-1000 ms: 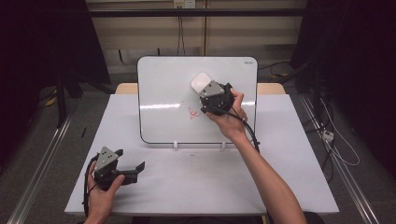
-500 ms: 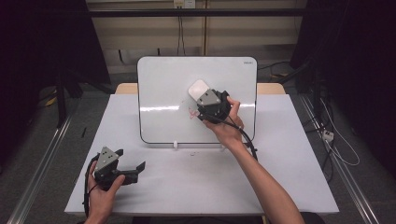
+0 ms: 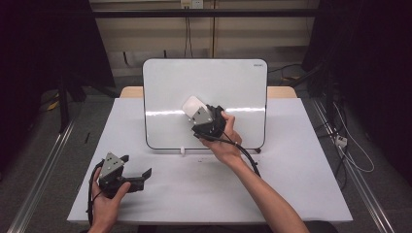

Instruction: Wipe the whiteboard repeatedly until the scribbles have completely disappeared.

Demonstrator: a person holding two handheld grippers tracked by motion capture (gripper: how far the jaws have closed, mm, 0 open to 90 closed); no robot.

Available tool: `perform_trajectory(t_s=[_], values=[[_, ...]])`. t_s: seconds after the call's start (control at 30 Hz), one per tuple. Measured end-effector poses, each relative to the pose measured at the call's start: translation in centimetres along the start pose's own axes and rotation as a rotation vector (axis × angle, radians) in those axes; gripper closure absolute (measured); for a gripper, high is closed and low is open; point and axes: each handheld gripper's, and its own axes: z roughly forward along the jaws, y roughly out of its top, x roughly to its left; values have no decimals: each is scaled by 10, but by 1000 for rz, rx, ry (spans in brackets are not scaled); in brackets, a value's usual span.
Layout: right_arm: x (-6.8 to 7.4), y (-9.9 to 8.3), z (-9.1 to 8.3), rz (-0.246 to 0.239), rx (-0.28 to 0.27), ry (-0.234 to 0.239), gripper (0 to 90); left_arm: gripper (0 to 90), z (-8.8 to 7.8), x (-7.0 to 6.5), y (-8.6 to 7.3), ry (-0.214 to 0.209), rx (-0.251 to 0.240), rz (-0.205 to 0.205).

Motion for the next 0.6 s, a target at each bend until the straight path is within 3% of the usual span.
perform_trajectory(t_s=[0.27, 0.6], values=[[-5, 1, 1, -18, 1, 6, 317, 46, 0, 2, -1, 2, 2, -8], [-35, 11, 3, 12, 13, -35, 317, 46, -1, 2, -1, 0, -3, -11]])
